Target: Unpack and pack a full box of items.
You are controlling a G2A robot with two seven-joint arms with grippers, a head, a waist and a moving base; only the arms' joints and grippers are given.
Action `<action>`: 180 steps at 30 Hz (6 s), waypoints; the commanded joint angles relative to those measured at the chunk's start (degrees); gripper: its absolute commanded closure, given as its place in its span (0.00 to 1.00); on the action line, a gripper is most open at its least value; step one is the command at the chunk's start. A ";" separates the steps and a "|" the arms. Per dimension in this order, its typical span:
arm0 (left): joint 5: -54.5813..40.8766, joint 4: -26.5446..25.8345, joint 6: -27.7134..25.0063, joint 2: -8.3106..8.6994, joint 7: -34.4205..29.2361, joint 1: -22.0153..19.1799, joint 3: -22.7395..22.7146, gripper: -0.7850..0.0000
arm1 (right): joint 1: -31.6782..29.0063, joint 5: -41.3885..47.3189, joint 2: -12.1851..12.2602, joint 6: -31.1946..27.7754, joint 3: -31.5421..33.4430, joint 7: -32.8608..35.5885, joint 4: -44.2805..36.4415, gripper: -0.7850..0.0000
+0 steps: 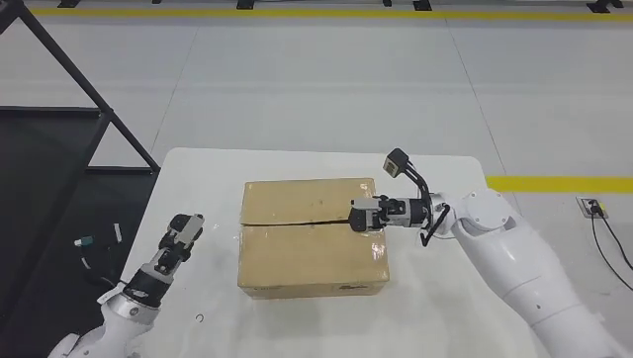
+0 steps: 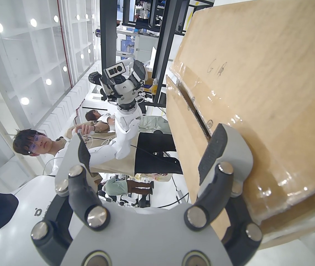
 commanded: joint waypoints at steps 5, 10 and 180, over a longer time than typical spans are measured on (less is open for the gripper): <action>-6.07 1.85 -2.02 -0.35 0.83 6.68 -8.06 0.00 | -0.23 -0.49 -0.03 0.14 1.01 0.13 0.40 0.00; -8.67 2.46 -2.01 -0.55 -0.04 8.33 -10.01 0.00 | -0.45 -2.21 -0.11 1.09 1.16 -0.17 0.46 0.00; 24.19 15.10 -3.14 -10.97 -1.96 1.62 -7.58 0.00 | -1.77 -10.84 -2.71 4.88 5.49 1.22 -4.18 0.00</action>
